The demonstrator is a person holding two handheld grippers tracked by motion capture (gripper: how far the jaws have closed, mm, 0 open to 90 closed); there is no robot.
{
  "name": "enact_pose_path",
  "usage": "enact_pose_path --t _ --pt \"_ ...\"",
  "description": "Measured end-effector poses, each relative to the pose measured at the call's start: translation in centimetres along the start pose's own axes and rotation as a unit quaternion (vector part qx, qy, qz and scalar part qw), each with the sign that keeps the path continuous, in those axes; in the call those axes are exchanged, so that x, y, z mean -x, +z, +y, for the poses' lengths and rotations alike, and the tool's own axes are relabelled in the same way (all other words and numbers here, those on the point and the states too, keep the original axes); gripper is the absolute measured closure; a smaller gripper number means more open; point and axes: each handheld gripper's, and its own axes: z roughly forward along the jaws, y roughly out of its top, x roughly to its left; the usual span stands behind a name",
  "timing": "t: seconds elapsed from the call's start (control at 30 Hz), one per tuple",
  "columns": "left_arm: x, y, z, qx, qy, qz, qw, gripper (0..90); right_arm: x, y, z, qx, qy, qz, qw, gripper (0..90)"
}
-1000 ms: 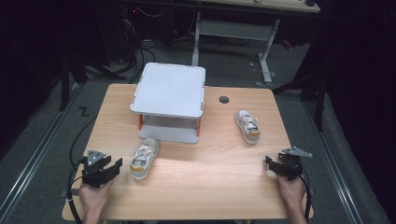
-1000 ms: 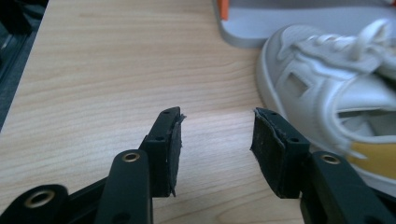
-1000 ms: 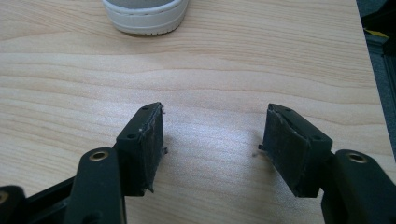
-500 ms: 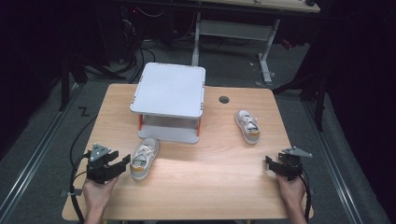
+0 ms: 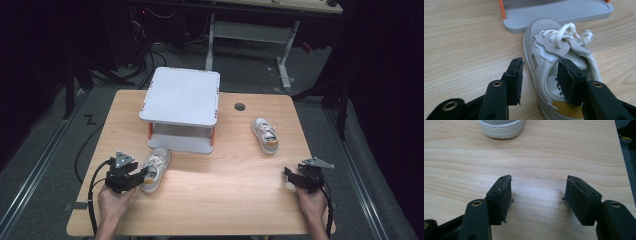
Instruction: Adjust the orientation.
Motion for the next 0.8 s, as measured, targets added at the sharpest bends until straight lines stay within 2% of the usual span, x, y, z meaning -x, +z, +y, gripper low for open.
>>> enact_pose_path --t 0.23,0.33,0.43,0.47,0.5,0.67,0.7,0.8 --pt "0.2 0.6 0.3 -0.01 0.015 -0.009 0.9998 55.8 0.0 0.0 0.0 0.0 0.0 0.0 1.0 38.4" --pt "0.5 1.2 0.3 -0.022 0.025 -0.004 0.9994 57.4 0.0 0.0 0.0 0.0 0.0 0.0 1.0 38.4" --pt "0.6 1.3 0.3 -0.018 0.021 -0.007 0.9996 60.5 0.0 0.0 0.0 0.0 0.0 0.0 1.0 38.4" --pt "0.4 1.2 0.2 -0.012 0.015 -0.004 0.9998 65.6 0.0 0.0 0.0 0.0 0.0 0.0 1.0 38.4" --pt "0.4 1.2 0.2 -0.012 0.015 -0.004 0.9998 66.8 0.0 0.0 0.0 0.0 0.0 0.0 1.0 38.4" --pt "0.5 0.9 0.1 -0.008 0.023 0.015 0.9996 74.1 0.0 0.0 0.0 0.0 0.0 0.0 1.0 38.4" --pt "0.5 0.9 0.1 -0.006 0.02 0.018 0.9996 79.4 0.0 0.0 0.0 0.0 0.0 0.0 1.0 38.4" --pt "0.4 0.7 0.2 -0.002 0.009 0.023 0.9997 82.0 0.0 0.0 0.0 0.0 0.0 0.0 1.0 38.4"
